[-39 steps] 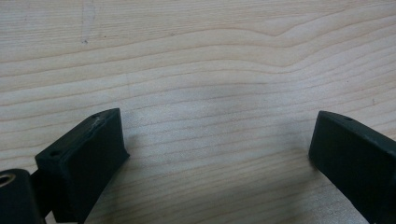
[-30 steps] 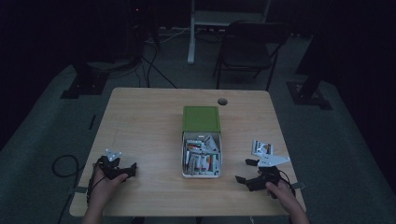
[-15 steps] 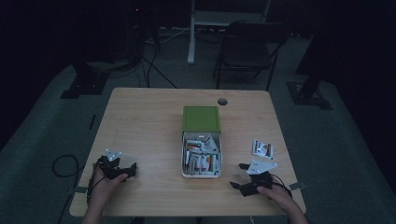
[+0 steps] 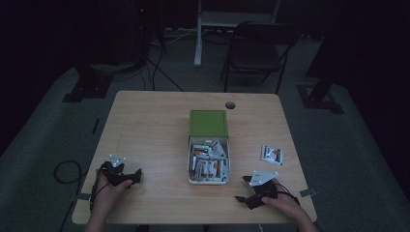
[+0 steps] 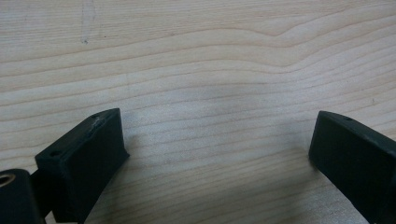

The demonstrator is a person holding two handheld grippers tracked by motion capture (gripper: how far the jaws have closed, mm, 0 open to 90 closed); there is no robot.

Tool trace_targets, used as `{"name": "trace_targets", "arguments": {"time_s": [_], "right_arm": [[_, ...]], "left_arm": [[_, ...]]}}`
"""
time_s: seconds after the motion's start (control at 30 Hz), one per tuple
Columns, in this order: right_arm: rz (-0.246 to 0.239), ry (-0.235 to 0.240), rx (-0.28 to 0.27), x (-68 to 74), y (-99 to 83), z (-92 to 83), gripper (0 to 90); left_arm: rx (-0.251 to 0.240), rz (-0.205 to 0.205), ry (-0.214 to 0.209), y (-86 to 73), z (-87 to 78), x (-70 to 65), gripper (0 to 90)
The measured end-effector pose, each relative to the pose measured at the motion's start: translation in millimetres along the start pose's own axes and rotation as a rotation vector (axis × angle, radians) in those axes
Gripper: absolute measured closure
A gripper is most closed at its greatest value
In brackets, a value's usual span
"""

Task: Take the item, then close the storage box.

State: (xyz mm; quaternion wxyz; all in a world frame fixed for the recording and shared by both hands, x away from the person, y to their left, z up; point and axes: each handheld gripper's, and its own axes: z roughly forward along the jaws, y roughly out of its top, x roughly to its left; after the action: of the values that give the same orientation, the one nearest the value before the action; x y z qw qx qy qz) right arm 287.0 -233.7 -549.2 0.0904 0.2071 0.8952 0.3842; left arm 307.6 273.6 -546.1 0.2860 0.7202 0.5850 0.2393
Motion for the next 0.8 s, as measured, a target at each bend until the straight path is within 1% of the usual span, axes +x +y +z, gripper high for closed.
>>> {"name": "trace_targets", "arguments": {"time_s": [0.07,0.1,0.17,0.2,0.37,0.5,0.63,0.67,0.77,0.8], "right_arm": [[0.0,0.014,-0.005,-0.9,-0.1,0.4,16.6],[-0.009,0.017,-0.004,-1.5,0.0,0.7,16.5],[-0.017,0.023,0.002,-1.6,0.5,1.6,13.2],[-0.02,0.022,0.004,-1.1,0.6,1.8,12.7],[0.003,-0.003,0.005,1.2,1.6,2.8,12.4],[0.003,-0.003,0.006,1.2,1.8,3.0,12.3],[-0.004,0.004,0.006,0.5,2.1,3.3,12.3],[-0.004,0.003,0.005,0.6,2.2,3.4,12.2],[-0.005,0.004,0.006,0.5,2.3,3.5,12.2],[-0.007,0.005,0.006,0.4,2.3,3.5,12.2]], "left_arm": [[0.0,0.0,0.0,0.0,0.0,0.0,3.8],[0.0,0.0,0.0,0.0,0.0,0.0,3.8],[0.0,0.0,0.0,0.0,0.0,0.1,3.8],[0.0,0.0,0.0,0.0,0.0,0.1,3.8],[0.001,0.002,-0.002,0.1,0.0,0.2,3.6],[0.005,0.014,-0.01,-0.4,-0.8,1.3,3.6],[-0.012,0.002,-0.051,-2.7,-3.2,5.3,3.6],[-0.012,0.004,-0.058,-3.2,-3.8,6.2,3.6],[-0.006,0.031,-0.062,-4.0,-4.6,5.3,3.7],[-0.001,0.059,-0.066,-4.3,-4.5,3.0,3.8]]}}
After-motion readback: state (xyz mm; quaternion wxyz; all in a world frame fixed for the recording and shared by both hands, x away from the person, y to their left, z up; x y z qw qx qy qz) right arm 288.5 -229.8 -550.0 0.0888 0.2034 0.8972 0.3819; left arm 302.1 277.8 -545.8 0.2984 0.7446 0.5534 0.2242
